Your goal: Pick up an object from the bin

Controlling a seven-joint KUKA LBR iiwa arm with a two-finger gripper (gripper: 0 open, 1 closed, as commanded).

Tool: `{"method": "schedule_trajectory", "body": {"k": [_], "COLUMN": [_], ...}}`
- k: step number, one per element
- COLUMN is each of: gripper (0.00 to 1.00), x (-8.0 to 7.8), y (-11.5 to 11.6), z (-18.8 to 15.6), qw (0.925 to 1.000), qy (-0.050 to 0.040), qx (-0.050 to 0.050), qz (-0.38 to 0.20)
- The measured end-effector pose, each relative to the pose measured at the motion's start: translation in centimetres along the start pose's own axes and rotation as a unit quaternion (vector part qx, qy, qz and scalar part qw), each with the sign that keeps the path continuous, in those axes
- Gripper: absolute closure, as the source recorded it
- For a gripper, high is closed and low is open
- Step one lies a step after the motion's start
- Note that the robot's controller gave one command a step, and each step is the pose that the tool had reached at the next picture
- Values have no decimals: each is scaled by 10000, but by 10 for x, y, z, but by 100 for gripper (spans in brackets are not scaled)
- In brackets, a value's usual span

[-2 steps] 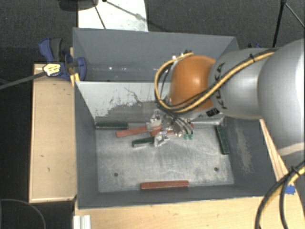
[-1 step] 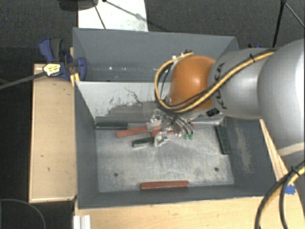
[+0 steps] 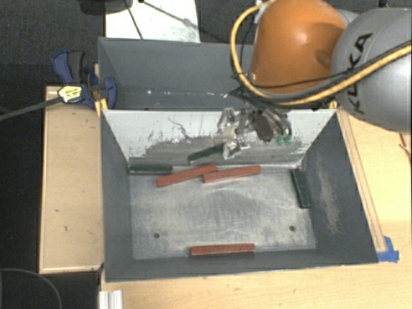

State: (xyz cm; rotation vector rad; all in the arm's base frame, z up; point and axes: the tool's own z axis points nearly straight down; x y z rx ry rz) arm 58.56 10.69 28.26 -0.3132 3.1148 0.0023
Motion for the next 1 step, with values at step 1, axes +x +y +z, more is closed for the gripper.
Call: {"method": "schedule_trajectory", "body": {"k": [1], "gripper": [100], "x": [-1], "y": [0], "z": [0], "qw": [10000], "qy": [-9], "qx": [0], "qz": [0]}}
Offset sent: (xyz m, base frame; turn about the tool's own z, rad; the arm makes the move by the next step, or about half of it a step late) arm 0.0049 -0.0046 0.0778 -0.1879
